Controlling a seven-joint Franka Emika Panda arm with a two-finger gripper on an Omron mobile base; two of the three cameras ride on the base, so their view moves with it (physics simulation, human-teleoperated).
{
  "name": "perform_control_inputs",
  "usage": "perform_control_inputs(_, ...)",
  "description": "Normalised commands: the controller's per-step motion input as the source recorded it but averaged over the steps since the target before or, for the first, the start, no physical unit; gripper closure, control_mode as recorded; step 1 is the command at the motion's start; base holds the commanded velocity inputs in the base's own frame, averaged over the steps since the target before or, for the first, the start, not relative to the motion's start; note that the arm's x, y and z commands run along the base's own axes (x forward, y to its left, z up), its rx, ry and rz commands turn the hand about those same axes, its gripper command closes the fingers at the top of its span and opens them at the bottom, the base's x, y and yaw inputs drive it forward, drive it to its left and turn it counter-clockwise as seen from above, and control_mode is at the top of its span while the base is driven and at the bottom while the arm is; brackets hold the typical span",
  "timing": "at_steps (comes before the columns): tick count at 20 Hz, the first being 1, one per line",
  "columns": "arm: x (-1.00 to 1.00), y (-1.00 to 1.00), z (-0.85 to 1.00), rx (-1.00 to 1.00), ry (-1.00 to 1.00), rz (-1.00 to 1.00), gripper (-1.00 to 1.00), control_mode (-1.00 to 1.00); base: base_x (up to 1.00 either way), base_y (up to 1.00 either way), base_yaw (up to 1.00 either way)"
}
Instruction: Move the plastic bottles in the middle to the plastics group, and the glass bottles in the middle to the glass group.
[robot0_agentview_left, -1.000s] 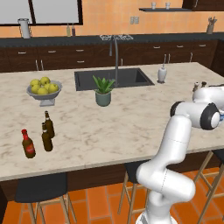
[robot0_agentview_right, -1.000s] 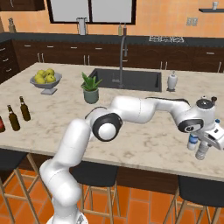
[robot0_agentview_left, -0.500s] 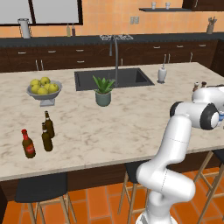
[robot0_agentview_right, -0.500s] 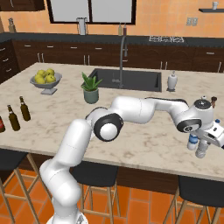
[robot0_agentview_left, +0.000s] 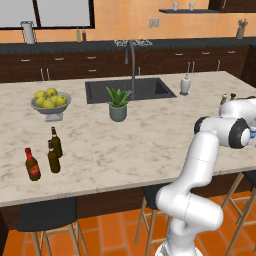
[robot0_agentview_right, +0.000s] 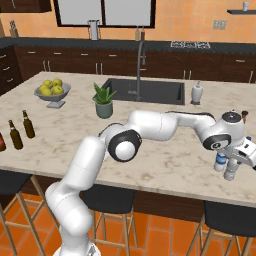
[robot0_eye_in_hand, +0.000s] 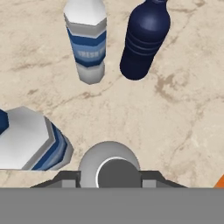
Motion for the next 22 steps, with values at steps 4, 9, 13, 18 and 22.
perform_control_inputs(4, 0.0, 0.0, 0.0, 0.0, 0.0, 0.0, -1.0, -1.0, 0.0, 0.0, 0.0)
perform_control_inputs(9, 0.0, 0.0, 0.0, 0.0, 0.0, 0.0, -1.0, -1.0, 0.0, 0.0, 0.0)
perform_control_inputs(13, 0.0, 0.0, 0.0, 0.0, 0.0, 0.0, -1.0, -1.0, 0.0, 0.0, 0.0)
perform_control_inputs(18, -0.01, 0.0, 0.16, 0.0, 0.0, 0.0, -1.0, -1.0, 0.0, 0.0, 0.0)
perform_control_inputs(22, -0.06, 0.02, 0.69, -0.01, -0.04, 0.02, -1.0, -1.0, 0.0, 0.0, 0.0)
